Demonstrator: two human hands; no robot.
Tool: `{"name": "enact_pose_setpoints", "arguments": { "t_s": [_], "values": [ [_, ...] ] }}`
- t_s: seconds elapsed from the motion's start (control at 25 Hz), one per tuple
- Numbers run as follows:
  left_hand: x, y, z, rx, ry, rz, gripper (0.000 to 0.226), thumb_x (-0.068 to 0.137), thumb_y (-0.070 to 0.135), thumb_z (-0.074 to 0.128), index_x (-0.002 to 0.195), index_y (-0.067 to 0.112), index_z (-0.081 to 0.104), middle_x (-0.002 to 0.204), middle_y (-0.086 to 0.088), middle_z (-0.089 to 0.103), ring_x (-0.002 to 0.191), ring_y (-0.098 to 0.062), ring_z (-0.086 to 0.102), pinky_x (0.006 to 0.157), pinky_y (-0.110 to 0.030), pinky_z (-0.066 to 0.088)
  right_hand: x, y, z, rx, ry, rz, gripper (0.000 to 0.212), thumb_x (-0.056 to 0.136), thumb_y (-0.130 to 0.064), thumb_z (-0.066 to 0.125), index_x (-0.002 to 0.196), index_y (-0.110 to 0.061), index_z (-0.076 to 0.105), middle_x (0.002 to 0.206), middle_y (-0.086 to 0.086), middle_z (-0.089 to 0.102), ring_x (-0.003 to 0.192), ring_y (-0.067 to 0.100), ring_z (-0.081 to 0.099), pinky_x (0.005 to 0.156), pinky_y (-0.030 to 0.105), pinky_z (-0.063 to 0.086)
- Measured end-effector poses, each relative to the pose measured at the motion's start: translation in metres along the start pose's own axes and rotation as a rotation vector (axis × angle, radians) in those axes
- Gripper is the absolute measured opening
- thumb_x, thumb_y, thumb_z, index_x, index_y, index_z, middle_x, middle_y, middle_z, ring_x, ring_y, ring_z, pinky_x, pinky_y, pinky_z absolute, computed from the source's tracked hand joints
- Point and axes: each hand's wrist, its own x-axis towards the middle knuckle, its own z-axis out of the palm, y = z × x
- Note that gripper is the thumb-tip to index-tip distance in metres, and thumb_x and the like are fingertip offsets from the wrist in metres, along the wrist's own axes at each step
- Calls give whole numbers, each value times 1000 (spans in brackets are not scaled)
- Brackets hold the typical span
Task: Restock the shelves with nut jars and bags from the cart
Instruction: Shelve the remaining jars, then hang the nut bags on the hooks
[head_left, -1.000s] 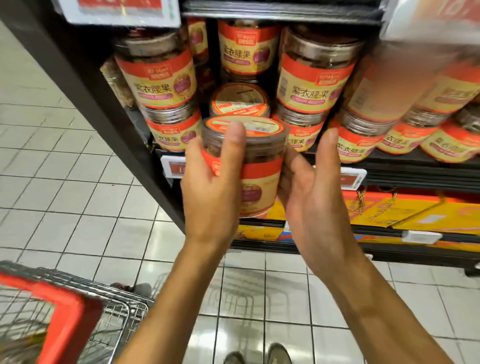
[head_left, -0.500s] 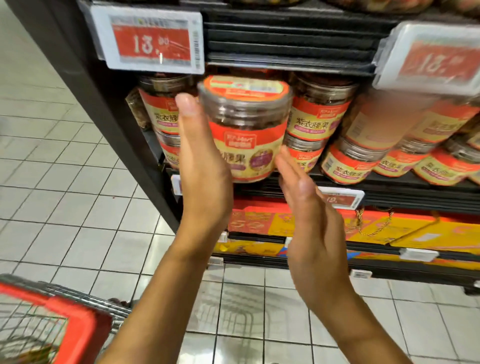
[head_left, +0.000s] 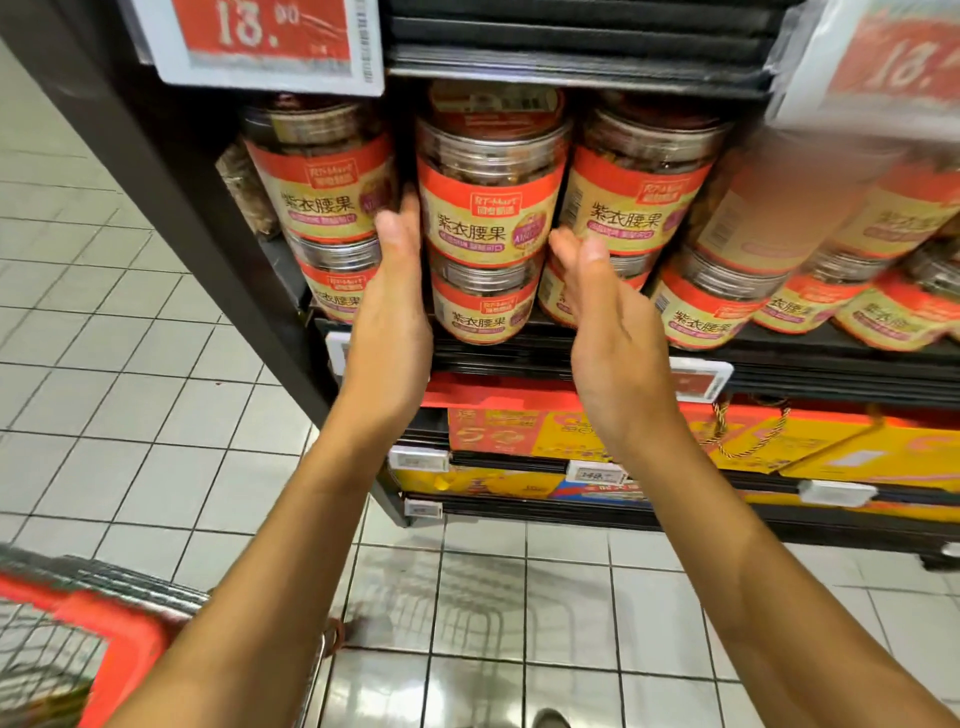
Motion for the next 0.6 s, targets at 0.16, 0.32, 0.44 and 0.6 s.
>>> {"name": "enact_pose_setpoints", "arguments": {
  "t_s": [0.16, 0.32, 0.44, 0.6],
  "values": [
    [-7, -4, -3, 96, -35, 58, 56, 101, 37, 6, 150, 13, 19, 156, 6, 25, 141, 1, 23, 118, -25, 20, -3, 2, 5, -62, -26, -38, 56, 93, -44, 28, 135, -12, 48, 144, -2, 43, 134, -1, 35, 111, 15, 27],
    [-27, -13, -10, 227, 104, 33, 55, 98, 39, 24, 146, 13, 29, 151, 7, 32, 138, 2, 29, 116, -22, 23, -17, 12, 2, -126, 22, -52, 52, 94, -40, 31, 133, -11, 50, 141, -1, 49, 131, 1, 40, 111, 21, 31],
    [-53, -32, -10, 408, 77, -66, 46, 100, 28, 39, 144, 16, 34, 149, 5, 37, 136, 3, 31, 112, -13, 24, -34, 28, 4, -414, -76, -111, 42, 97, -29, 40, 133, -9, 49, 143, 1, 45, 131, -1, 37, 109, 15, 30],
    [-50, -39, -8, 399, 13, -132, 46, 99, 33, 37, 143, 28, 29, 150, 8, 35, 140, -4, 27, 118, -39, 22, -27, 36, 8, -455, -89, -86, 41, 98, -29, 41, 136, -15, 48, 146, -4, 40, 124, -2, 39, 99, 4, 34]
  ]
}}
